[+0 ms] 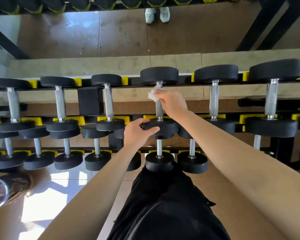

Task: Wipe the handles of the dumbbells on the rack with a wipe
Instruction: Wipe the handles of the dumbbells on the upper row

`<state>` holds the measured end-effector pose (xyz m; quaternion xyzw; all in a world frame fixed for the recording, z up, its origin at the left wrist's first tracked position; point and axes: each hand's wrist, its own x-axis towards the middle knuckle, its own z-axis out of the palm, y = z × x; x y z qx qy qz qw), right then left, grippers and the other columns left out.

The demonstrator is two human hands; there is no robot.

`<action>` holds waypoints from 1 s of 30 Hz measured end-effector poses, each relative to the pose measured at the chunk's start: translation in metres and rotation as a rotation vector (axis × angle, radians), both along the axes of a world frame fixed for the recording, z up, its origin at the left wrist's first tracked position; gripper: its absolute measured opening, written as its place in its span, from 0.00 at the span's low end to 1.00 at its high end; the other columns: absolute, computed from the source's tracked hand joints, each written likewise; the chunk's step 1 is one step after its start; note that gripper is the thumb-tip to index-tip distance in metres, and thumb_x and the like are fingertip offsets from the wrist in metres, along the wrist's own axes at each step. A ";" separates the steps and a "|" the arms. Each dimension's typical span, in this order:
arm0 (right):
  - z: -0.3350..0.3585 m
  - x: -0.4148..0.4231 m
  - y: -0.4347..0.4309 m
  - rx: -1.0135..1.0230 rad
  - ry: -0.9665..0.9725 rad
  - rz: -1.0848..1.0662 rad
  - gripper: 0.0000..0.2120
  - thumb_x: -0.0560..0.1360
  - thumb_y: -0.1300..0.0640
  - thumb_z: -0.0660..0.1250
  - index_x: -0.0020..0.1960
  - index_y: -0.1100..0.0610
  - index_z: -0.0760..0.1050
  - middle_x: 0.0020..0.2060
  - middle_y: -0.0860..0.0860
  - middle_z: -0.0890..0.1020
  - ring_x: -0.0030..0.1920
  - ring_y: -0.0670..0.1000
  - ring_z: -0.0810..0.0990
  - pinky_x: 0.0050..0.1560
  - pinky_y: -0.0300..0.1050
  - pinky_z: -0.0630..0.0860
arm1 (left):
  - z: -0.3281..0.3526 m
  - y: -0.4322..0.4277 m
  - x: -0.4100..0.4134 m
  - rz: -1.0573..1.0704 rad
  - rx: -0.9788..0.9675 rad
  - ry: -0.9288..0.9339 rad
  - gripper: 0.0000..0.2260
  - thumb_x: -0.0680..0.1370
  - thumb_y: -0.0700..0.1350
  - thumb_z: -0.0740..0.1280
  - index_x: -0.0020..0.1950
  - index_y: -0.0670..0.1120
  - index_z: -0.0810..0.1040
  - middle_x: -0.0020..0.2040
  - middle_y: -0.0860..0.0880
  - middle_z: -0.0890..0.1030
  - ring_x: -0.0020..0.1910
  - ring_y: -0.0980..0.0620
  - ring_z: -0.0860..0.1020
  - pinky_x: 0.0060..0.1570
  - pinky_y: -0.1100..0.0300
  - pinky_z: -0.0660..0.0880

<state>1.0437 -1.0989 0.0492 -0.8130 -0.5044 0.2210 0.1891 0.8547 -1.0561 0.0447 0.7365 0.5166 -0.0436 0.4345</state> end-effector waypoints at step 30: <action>0.021 -0.015 -0.044 -0.263 0.204 -0.276 0.09 0.75 0.50 0.73 0.42 0.55 0.80 0.37 0.47 0.79 0.38 0.45 0.76 0.35 0.35 0.67 | 0.001 0.028 0.006 -0.129 -0.101 -0.238 0.21 0.76 0.49 0.73 0.68 0.51 0.75 0.62 0.56 0.79 0.62 0.55 0.75 0.62 0.54 0.75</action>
